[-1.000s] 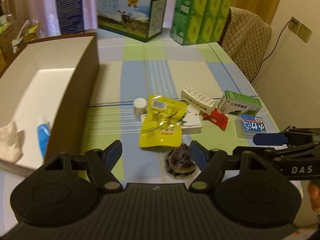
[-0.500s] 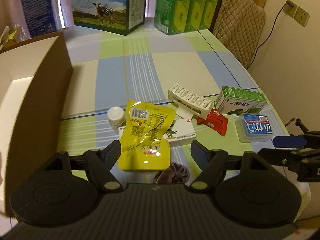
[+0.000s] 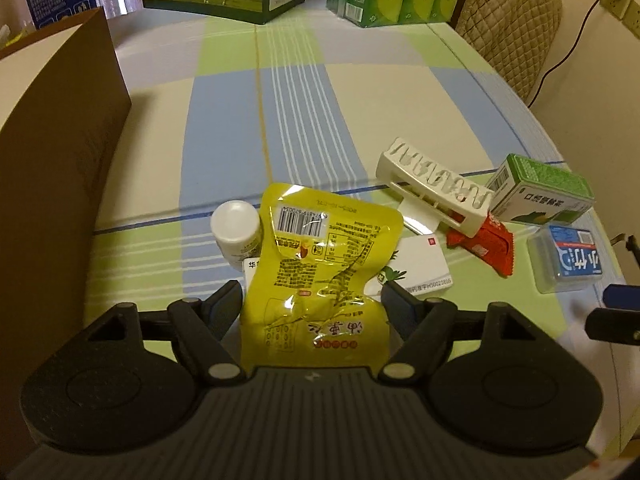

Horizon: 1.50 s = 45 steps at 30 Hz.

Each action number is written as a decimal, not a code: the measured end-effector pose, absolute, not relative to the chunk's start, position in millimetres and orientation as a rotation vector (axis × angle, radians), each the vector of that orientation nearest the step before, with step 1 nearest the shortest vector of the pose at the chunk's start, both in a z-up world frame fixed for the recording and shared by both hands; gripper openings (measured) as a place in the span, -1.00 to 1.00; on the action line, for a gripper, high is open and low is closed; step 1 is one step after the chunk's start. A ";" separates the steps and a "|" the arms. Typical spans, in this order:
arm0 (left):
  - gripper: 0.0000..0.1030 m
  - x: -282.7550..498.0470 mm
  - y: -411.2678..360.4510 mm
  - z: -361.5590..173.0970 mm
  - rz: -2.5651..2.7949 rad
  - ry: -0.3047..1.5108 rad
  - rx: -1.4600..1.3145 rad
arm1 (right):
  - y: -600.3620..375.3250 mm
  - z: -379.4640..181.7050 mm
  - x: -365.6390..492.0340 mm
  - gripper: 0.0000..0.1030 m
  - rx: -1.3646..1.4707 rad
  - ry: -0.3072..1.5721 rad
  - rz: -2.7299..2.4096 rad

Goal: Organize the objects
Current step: 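Grasp the yellow snack packet with the left tool while the right tool grasps the toothpick box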

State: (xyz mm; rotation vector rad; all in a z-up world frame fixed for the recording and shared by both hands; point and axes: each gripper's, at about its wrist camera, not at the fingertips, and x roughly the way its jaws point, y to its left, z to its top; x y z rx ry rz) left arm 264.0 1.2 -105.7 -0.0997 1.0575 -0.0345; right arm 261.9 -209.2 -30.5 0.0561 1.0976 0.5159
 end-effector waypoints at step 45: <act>0.12 203.1 17.3 -46.3 0.007 0.914 -0.131 | -240.7 -57.6 315.9 0.24 -0.131 0.939 0.741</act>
